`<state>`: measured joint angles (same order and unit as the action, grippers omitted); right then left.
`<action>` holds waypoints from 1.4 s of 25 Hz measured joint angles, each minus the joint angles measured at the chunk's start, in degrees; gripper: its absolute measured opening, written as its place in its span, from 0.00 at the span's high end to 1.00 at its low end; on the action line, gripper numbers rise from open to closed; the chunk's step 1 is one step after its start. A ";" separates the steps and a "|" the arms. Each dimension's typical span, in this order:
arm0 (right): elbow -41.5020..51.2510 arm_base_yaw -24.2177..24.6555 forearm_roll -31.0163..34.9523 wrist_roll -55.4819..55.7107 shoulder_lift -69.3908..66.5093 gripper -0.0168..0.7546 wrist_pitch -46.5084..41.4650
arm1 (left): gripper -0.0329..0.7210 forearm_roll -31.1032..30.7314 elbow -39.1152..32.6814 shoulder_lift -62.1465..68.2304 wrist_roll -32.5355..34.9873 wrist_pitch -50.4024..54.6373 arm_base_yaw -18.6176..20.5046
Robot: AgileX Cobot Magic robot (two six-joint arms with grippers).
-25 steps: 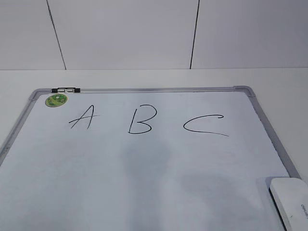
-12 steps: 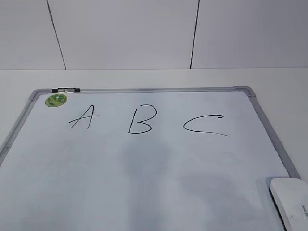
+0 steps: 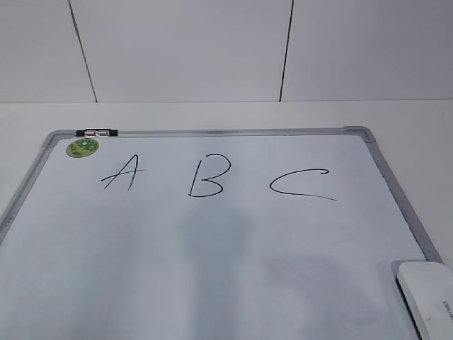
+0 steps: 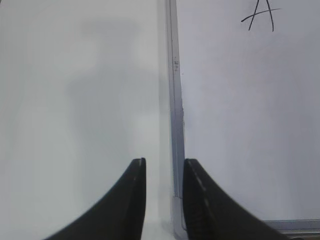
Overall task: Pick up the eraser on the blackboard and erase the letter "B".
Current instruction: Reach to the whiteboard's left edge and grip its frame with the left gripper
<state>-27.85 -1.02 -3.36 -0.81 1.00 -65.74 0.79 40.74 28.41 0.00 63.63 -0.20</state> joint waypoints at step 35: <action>0.00 0.00 -0.10 0.00 -0.56 0.22 0.12 | 0.68 4.73 24.65 67.65 6.89 -2.89 0.00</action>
<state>-27.85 -1.02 -3.46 -0.81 0.44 -65.62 5.52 65.38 96.06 6.89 60.74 -0.20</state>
